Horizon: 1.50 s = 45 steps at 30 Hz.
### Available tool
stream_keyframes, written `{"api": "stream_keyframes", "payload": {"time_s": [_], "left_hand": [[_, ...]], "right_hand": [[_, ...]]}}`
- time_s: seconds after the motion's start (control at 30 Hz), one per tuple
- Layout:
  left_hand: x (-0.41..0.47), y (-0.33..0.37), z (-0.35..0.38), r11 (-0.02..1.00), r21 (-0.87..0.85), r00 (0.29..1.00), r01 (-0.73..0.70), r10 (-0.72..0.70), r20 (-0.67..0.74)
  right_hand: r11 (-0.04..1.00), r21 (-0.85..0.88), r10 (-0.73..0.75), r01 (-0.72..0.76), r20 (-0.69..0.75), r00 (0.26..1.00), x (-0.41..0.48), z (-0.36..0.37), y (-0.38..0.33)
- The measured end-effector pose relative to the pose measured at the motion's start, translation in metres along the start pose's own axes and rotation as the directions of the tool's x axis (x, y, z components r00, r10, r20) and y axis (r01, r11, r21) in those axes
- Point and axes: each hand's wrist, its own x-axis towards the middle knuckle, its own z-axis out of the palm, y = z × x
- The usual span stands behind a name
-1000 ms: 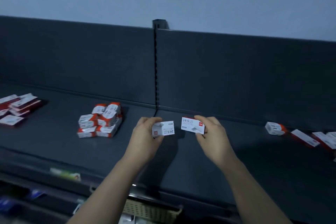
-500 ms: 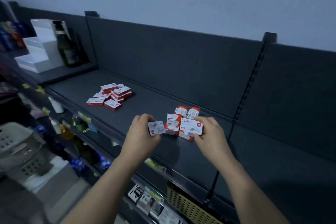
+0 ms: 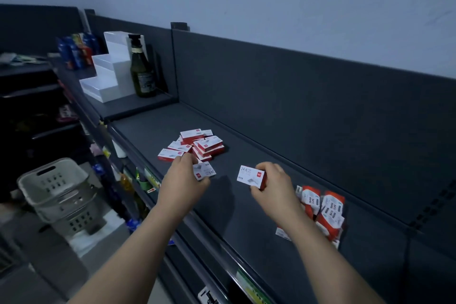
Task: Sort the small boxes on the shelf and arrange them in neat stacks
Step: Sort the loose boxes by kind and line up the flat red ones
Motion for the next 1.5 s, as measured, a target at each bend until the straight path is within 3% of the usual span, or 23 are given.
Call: {"api": "stream_keyframes", "payload": {"time_s": [0.3,0.6,0.8,1.0,1.17,1.5], "left_hand": [[0.078,-0.047,0.005,0.999,0.049,0.997,0.007,-0.01,0.076],[0.137,-0.079,0.016,0.985,0.135,0.976,-0.104,0.075,0.205],[0.155,-0.089,0.022,0.97,0.134,0.955,-0.205,0.168,0.244],[0.157,-0.095,0.024,0.946,0.145,0.929,-0.289,0.241,0.281],[0.154,-0.082,0.021,0.894,0.171,0.9,-0.414,0.374,0.221],[0.114,-0.022,0.03,0.756,0.014,0.747,-0.654,0.643,0.172]], "right_hand": [[0.998,-0.008,0.069,-0.069,0.022,0.997,0.063,0.065,-0.022],[0.919,-0.228,0.314,-0.321,-0.067,0.947,0.095,0.107,-0.036],[0.91,-0.136,0.385,-0.392,-0.072,0.92,0.1,0.129,-0.036],[0.904,-0.191,0.381,-0.384,-0.053,0.923,0.096,0.13,-0.037],[0.919,-0.207,0.32,-0.337,-0.111,0.941,0.083,0.119,-0.038],[0.885,-0.352,0.201,-0.304,-0.3,0.933,0.03,0.062,-0.042]]}}
